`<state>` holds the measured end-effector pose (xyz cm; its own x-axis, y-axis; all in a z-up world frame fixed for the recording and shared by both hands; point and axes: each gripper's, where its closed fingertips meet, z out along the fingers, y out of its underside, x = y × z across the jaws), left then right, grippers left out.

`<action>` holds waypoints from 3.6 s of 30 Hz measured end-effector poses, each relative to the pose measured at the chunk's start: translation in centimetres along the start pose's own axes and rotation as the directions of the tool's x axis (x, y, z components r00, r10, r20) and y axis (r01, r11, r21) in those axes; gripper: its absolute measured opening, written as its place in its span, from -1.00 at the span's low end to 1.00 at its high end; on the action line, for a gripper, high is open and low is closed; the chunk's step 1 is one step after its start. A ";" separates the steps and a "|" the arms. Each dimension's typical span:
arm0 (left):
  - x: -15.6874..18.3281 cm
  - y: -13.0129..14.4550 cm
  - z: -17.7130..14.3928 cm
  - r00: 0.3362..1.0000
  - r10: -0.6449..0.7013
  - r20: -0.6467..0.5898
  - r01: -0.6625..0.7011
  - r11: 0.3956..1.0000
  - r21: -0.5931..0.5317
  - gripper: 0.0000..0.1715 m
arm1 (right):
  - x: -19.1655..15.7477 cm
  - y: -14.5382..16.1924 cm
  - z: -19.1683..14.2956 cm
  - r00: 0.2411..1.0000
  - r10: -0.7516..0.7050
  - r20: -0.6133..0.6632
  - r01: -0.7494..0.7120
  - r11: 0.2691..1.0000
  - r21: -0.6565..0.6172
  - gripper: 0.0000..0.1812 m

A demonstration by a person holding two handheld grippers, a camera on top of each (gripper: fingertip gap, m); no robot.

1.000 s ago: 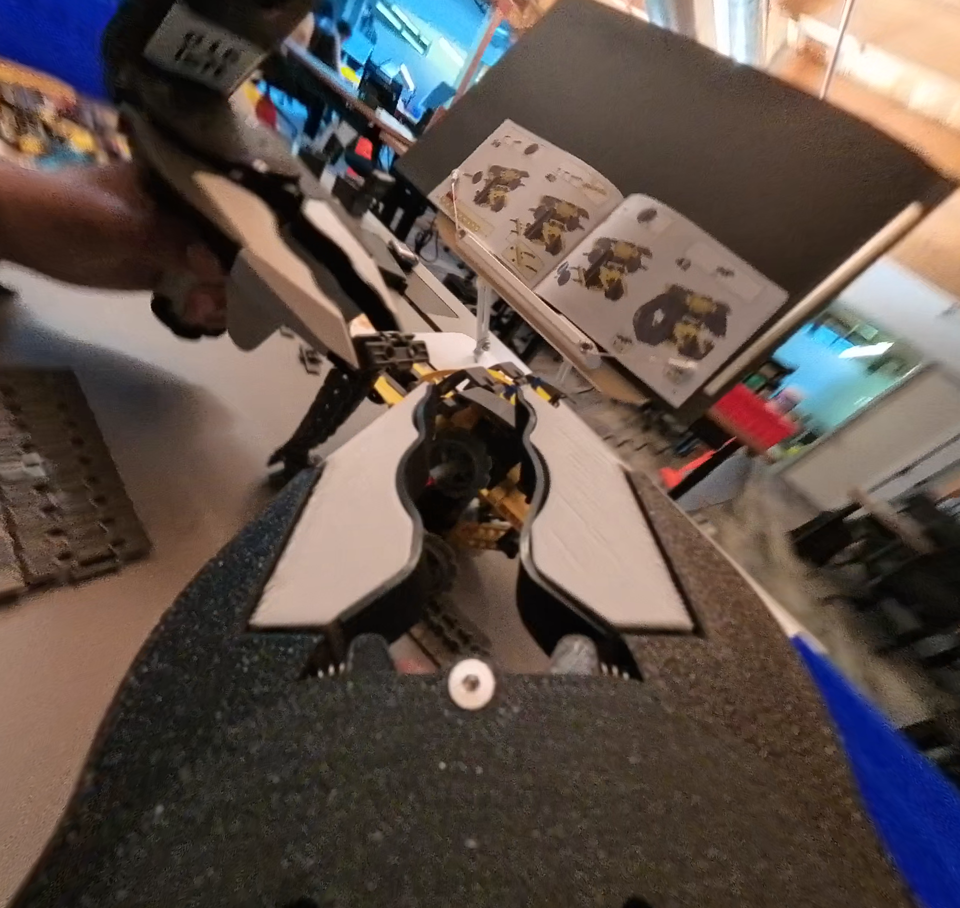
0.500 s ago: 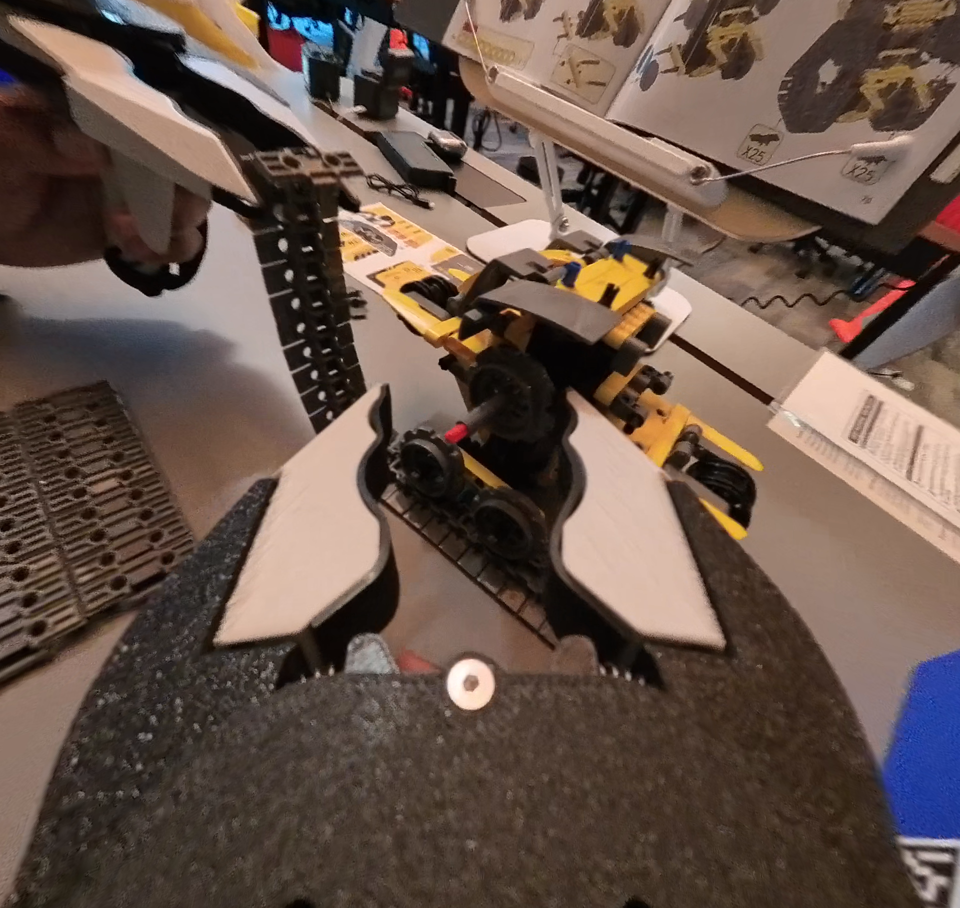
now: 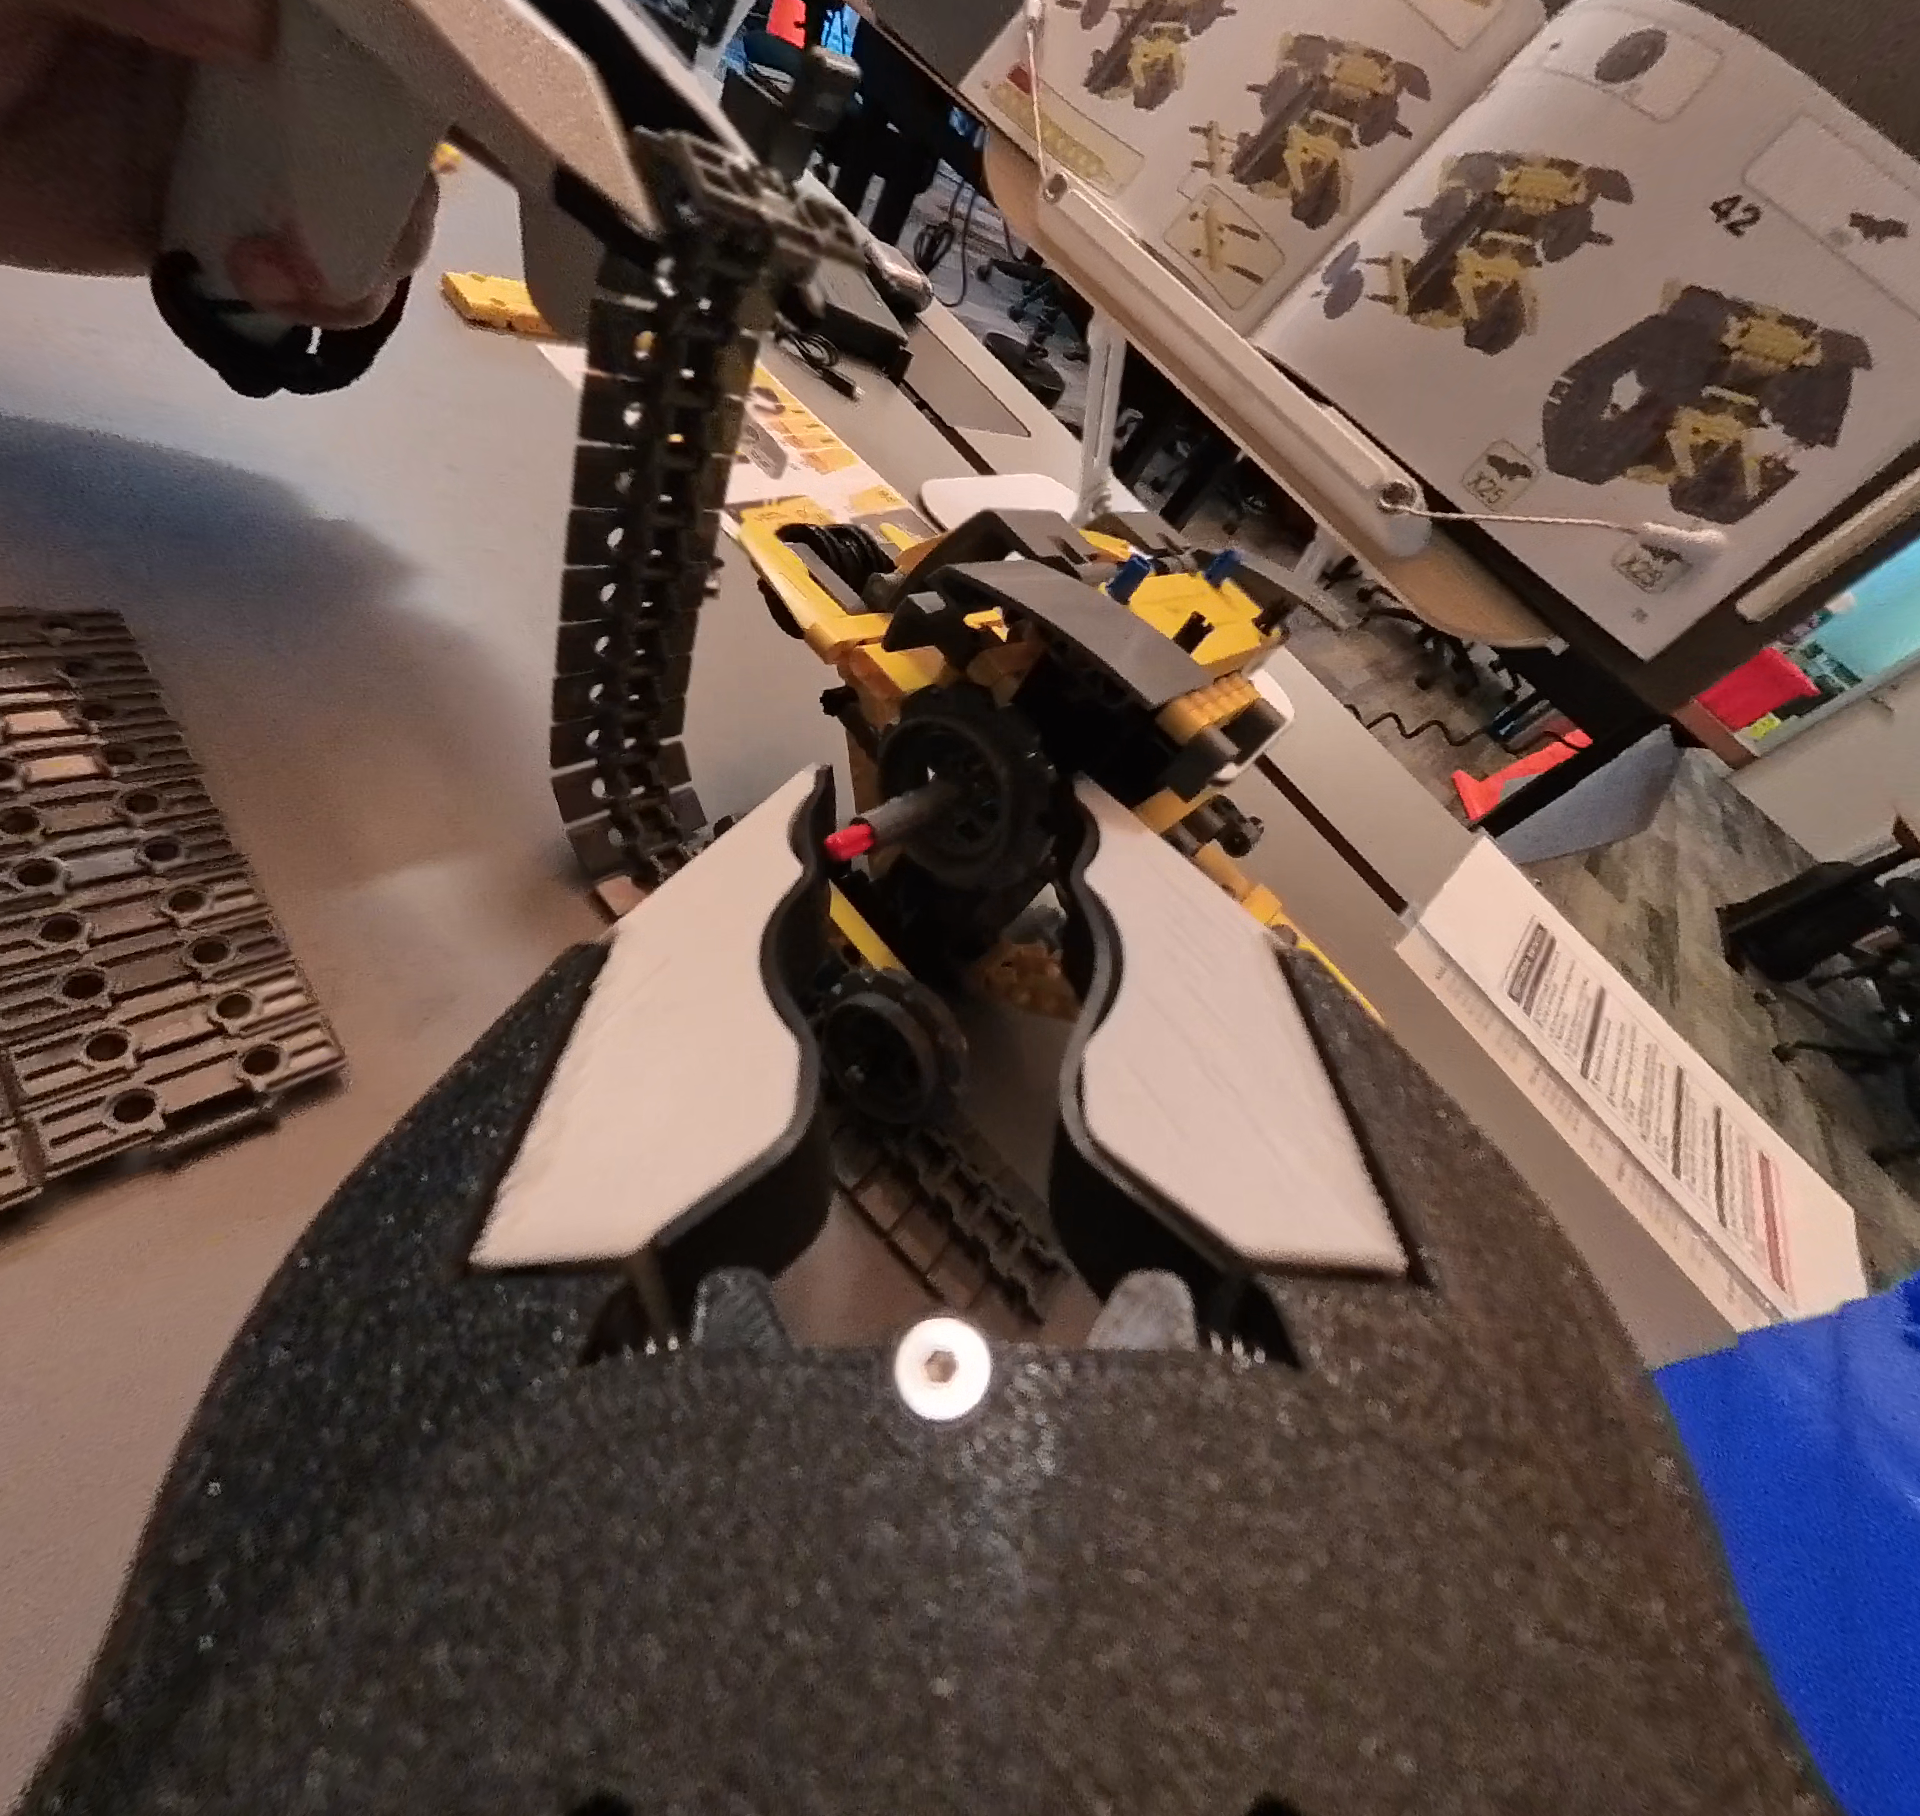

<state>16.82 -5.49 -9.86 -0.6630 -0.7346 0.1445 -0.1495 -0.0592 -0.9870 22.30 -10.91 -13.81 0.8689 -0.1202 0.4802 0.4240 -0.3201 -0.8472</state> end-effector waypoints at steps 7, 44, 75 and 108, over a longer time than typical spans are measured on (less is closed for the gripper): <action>1.6 -0.9 0.0 0.997 0.074 0.002 -0.074 0.997 0.020 -0.58 | -2.2 -1.5 0.3 0.997 -0.076 0.027 0.076 0.997 0.017 -0.54; 4.7 0.9 1.3 0.816 0.558 0.152 -0.525 0.825 -0.210 -0.59 | -5.0 -5.9 -3.8 0.382 0.670 0.637 -0.768 0.614 -0.185 -0.52; 3.6 4.7 1.8 0.900 0.431 0.066 -0.394 0.869 -0.298 -0.32 | -6.6 -5.5 -2.7 0.239 0.745 0.623 -0.792 0.521 -0.318 -0.92; 2.1 5.3 0.9 0.956 0.290 0.046 -0.270 0.929 -0.254 -0.57 | -2.1 -4.2 -2.4 0.060 0.812 0.580 -0.907 0.288 -0.309 -0.92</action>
<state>15.27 -7.93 -14.88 -0.6432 -0.7505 -0.1518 -0.1460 0.3148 -0.9379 18.12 -11.57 -10.75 0.5446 0.2781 -0.7912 -0.7448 -0.2734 -0.6088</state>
